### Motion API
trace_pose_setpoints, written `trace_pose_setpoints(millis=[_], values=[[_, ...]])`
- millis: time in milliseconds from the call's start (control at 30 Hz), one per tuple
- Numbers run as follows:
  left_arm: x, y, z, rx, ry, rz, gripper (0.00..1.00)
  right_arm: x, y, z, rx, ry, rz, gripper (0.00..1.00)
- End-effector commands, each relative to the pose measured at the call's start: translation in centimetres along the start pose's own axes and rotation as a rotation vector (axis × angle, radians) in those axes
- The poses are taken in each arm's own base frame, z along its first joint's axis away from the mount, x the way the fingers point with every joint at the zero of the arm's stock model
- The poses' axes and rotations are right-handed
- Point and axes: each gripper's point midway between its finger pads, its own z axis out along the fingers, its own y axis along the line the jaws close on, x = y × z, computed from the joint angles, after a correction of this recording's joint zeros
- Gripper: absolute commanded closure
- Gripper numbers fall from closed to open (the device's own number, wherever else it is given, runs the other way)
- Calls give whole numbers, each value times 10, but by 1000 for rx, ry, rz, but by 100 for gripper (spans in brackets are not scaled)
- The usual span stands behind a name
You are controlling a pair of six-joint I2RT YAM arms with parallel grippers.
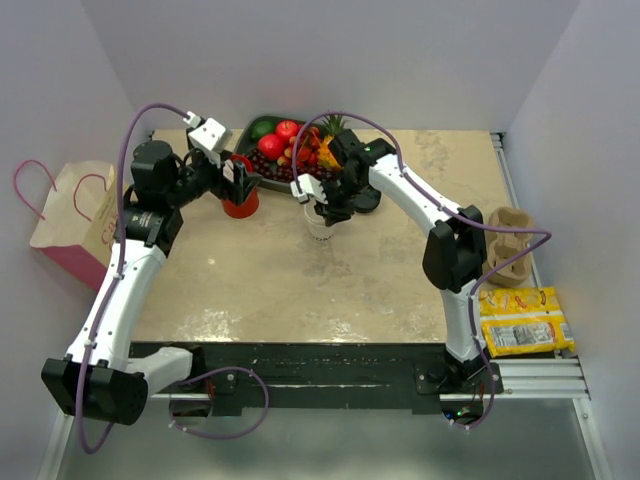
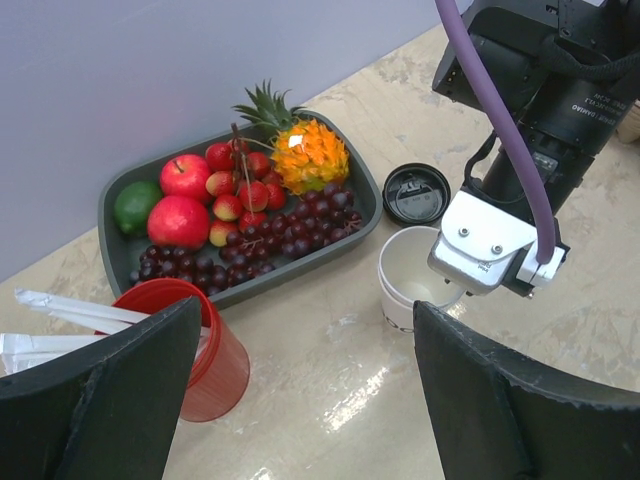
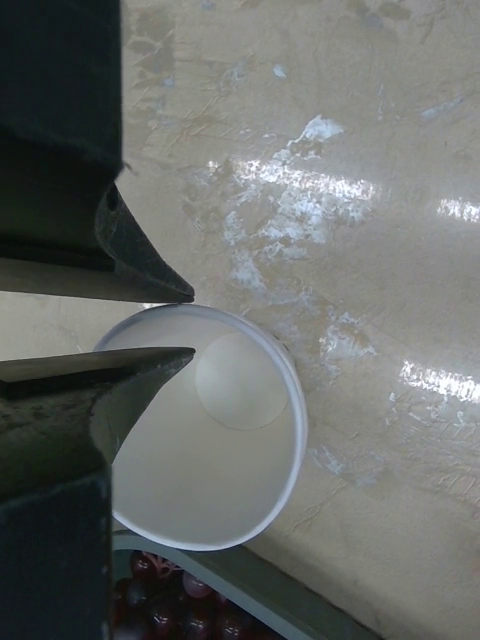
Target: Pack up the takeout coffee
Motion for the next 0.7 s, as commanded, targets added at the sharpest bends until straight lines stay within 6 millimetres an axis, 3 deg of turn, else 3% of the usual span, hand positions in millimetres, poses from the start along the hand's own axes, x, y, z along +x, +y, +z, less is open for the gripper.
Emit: trace_pose_setpoints(millis=[0, 100, 200, 433, 667], values=[[-7, 2, -2, 1, -32, -13, 9, -6, -4, -4, 21, -1, -14, 76], [-8, 1, -2, 2, -33, -12, 9, -8, -6, -6, 33, -2, -8, 89], [-7, 2, -2, 0, -33, -17, 9, -14, -11, -14, 72, -10, -11, 95], [-6, 2, 0, 5, -31, -16, 9, -37, -25, -38, 174, -41, -46, 98], [-5, 1, 1, 12, -31, -16, 9, -40, -41, -50, 282, -20, -26, 100]])
